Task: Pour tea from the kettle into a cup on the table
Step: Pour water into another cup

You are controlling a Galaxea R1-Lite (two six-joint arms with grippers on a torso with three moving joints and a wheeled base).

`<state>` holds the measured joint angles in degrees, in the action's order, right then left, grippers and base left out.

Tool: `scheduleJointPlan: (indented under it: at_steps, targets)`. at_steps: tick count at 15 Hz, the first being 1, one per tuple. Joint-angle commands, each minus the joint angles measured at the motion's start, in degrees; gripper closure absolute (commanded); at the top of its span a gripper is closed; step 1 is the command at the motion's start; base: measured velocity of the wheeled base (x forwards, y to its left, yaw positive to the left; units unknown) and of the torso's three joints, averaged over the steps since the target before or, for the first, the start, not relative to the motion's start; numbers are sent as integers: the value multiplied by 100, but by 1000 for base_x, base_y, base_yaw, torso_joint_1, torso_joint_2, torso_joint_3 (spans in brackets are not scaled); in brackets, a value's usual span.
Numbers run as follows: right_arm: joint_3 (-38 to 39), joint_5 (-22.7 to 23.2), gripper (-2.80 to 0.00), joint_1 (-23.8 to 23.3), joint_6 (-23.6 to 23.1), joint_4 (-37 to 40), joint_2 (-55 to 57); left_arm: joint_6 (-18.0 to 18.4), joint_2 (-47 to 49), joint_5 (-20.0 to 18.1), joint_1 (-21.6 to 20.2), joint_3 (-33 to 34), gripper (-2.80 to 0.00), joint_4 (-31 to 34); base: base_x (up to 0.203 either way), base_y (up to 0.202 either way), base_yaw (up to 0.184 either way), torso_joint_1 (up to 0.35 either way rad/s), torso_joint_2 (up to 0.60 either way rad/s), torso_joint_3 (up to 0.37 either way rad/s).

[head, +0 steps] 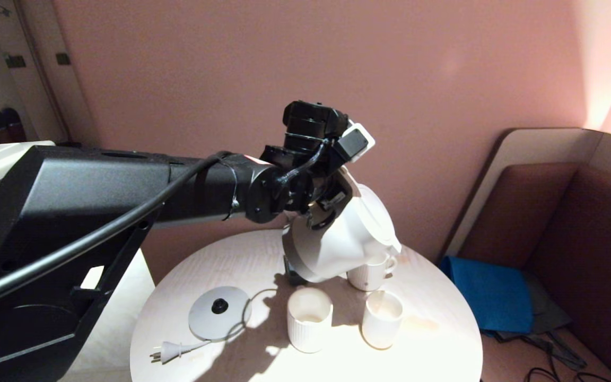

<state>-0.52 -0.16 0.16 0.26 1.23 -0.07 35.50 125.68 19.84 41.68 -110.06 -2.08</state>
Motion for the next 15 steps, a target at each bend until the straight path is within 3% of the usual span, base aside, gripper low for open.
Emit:
scheduleJointPlan:
  at_steps: [1, 15]
  targets:
    - [0, -2, 0, 2, 0, 0, 7, 27, 0, 20, 42, 2, 0, -2, 0, 0, 0, 0, 0, 0]
    - [0, -2, 0, 2, 0, 0, 7, 187, 8, 23, 51, 2, 0, -1, 0, 0, 0, 0, 0, 0]
